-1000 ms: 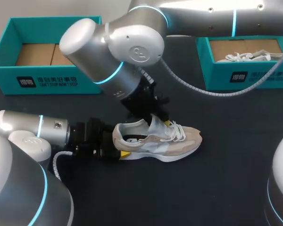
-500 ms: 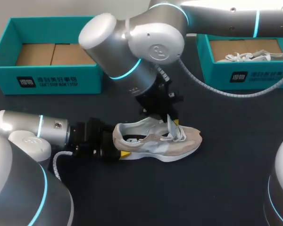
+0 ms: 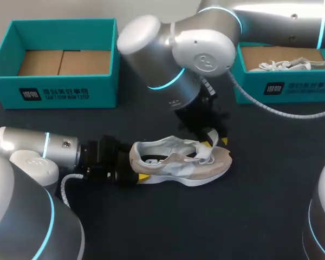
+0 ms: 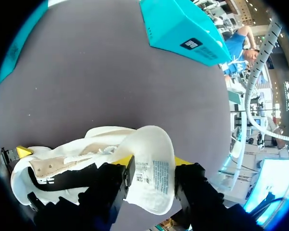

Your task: Take the shoe out of the shoebox, open the shoe tongue, remove and reinsert the insole, then place the shoe into the shoebox

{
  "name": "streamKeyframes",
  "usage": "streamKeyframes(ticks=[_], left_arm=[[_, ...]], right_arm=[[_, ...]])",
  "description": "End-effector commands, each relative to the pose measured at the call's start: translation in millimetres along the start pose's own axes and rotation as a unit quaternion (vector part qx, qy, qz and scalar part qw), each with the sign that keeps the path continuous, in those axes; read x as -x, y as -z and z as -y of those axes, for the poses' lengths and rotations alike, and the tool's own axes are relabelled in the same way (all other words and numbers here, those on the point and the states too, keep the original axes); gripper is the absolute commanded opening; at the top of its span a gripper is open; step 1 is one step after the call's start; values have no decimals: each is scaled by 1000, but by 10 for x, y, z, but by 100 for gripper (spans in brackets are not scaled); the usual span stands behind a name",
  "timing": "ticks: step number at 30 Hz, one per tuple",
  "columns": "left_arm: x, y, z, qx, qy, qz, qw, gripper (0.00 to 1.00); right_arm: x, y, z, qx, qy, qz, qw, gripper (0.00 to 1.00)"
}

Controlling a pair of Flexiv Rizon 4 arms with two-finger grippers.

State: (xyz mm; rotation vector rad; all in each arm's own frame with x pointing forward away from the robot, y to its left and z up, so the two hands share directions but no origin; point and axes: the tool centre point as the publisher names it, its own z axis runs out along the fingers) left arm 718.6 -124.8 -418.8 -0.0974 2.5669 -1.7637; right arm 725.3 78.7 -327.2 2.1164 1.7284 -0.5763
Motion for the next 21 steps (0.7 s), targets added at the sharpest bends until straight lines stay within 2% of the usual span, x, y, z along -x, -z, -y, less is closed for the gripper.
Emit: streamKeyframes(ticks=[1, 4, 11, 12, 13, 14, 21], left_arm=[[0, 6, -41, 2, 0, -1, 1000, 0], [0, 6, -41, 2, 0, -1, 1000, 0], [0, 6, -41, 2, 0, -1, 1000, 0], [0, 6, -41, 2, 0, -1, 1000, 0], [0, 6, -41, 2, 0, -1, 1000, 0], [0, 6, -41, 2, 0, -1, 1000, 0], [0, 6, -41, 2, 0, -1, 1000, 0]], right_arm=[[38, -66, 54, -3, -74, -4, 997, 46], [95, -148, 89, -9, -78, 0, 997, 45], [98, -286, 179, -25, -98, -5, 995, 50], [88, -302, 183, -26, -97, -7, 995, 55], [78, -315, 189, -29, -97, -8, 995, 67], [65, -333, 194, -31, -97, -10, 995, 70], [67, -372, 191, -40, -99, -15, 994, 69]])
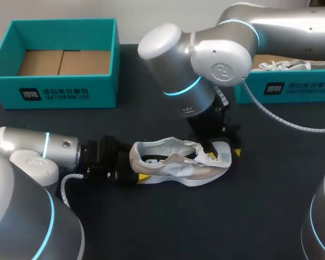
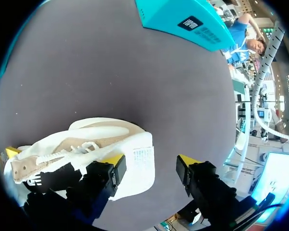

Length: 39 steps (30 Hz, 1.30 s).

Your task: Take the shoe out of the shoebox, open the shoe tongue, remove and reinsert the insole, then place the shoe into the shoebox

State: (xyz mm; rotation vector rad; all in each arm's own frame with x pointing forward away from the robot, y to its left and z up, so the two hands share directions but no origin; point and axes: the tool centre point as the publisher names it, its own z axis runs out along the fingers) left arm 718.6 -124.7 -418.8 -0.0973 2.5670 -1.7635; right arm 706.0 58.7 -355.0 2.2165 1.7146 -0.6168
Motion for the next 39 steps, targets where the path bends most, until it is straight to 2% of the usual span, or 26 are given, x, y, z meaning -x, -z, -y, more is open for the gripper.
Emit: streamKeyframes(ticks=[1, 3, 5, 10, 13, 17, 20, 21, 22, 24, 25, 26, 27, 28, 29, 30, 33, 34, 39], left_arm=[[0, 5, -40, 2, 0, -1, 1000, 0], [0, 5, -40, 2, 0, -1, 1000, 0], [0, 5, -40, 2, 0, -1, 1000, 0], [0, 5, -40, 2, 0, -1, 1000, 0], [0, 5, -40, 2, 0, -1, 1000, 0], [0, 5, -40, 2, 0, -1, 1000, 0], [0, 5, -40, 2, 0, -1, 1000, 0], [0, 5, -40, 2, 0, -1, 1000, 0], [0, 5, -40, 2, 0, -1, 1000, 0], [0, 5, -40, 2, 0, -1, 1000, 0], [0, 5, -40, 2, 0, -1, 1000, 0], [0, 5, -40, 2, 0, -1, 1000, 0], [0, 5, -40, 2, 0, -1, 1000, 0], [0, 5, -40, 2, 0, -1, 1000, 0], [0, 5, -40, 2, 0, -1, 1000, 0], [0, 5, -40, 2, 0, -1, 1000, 0], [0, 5, -40, 2, 0, -1, 1000, 0], [0, 5, -40, 2, 0, -1, 1000, 0], [0, 5, -40, 2, 0, -1, 1000, 0]], right_arm=[[32, 14, 26, 7, -86, -1, 996, 69], [82, 105, -8, 21, -90, -5, 996, 69], [121, 212, -51, 42, -94, -12, 995, 73], [122, 489, -184, 118, -65, -29, 990, 80], [30, 785, -251, 166, -35, -37, 985, 81], [-55, 1104, -311, 218, 9, -42, 975, 92], [-133, 1286, -336, 246, 57, -62, 966, 93], [-176, 1346, -343, 255, 88, -86, 959, 91], [-242, 1433, -337, 275, 122, -109, 947, 83], [-332, 1526, -313, 285, 174, -131, 934, 70], [-377, 1574, -296, 291, 194, -136, 927, 51], [-441, 1641, -267, 296, 227, -148, 916, 41], [-465, 1667, -251, 298, 241, -146, 912, 32], [-514, 1731, -209, 304, 270, -160, 900, 19], [-523, 1745, -200, 305, 276, -162, 897, 14], [-578, 1815, -147, 306, 310, -165, 885, 0], [-694, 1930, -8, 298, 383, -184, 855, 0], [-728, 1956, 53, 286, 408, -211, 841, 0], [-728, 1956, 53, 286, 408, -211, 841, 0]])
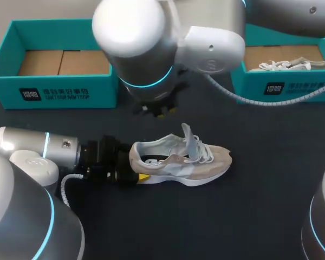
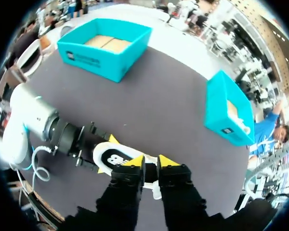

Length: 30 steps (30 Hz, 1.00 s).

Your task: Take the shoe out of the shoebox, open the shoe tongue, remove and reinsert the insole, then place the shoe into the shoebox

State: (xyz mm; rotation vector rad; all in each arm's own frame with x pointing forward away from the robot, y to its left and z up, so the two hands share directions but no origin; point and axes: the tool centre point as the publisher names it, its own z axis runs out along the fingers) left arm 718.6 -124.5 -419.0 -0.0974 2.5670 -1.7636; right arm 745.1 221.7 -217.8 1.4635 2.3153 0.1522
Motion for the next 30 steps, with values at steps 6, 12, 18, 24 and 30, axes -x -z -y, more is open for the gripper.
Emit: streamKeyframes(ticks=[6, 12, 18, 24, 30], left_arm=[[0, 4, -38, 2, 0, -1, 1000, 0], [0, 4, -38, 2, 0, -1, 1000, 0], [0, 4, -38, 2, 0, -1, 1000, 0], [0, 4, -38, 2, 0, -1, 1000, 0], [0, 4, -38, 2, 0, -1, 1000, 0]], right_arm=[[96, -40, 21, 13, 120, -106, 987, 0], [96, -40, 21, 13, 120, -106, 987, 0], [96, -40, 21, 13, 120, -106, 987, 0], [-87, -232, 159, -17, 229, -100, 968, 0], [-289, -480, 356, -37, 290, -108, 950, 0]])
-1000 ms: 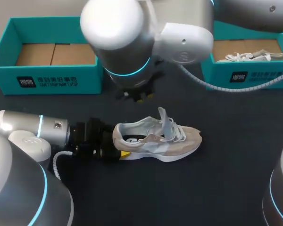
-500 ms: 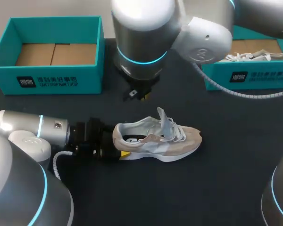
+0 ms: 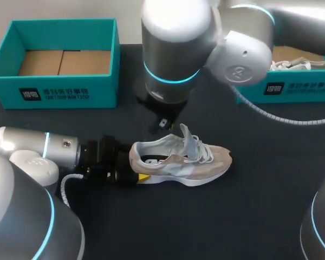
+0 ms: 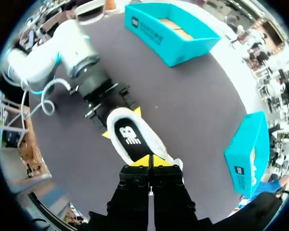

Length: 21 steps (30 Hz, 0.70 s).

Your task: Take the shoe out of the shoebox, open the shoe tongue, remove and reinsert the insole, then place the shoe into the shoebox

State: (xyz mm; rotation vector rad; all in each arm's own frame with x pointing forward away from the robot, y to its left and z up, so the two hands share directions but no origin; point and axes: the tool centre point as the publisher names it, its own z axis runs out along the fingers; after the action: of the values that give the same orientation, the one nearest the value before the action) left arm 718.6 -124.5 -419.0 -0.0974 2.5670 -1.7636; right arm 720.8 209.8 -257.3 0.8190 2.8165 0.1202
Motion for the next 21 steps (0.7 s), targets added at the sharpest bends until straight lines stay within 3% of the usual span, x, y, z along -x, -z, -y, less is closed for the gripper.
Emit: streamKeyframes(ticks=[1, 4, 21], left_arm=[[0, 4, -37, 2, 0, -1, 1000, 0], [0, 4, -37, 2, 0, -1, 1000, 0], [0, 4, -37, 2, 0, -1, 1000, 0]], right_arm=[[-131, -272, -99, -31, 25, 0, 999, 0], [-180, -407, -61, -50, 35, -5, 998, 0], [-229, -1093, 23, -66, 83, -55, 993, 0]])
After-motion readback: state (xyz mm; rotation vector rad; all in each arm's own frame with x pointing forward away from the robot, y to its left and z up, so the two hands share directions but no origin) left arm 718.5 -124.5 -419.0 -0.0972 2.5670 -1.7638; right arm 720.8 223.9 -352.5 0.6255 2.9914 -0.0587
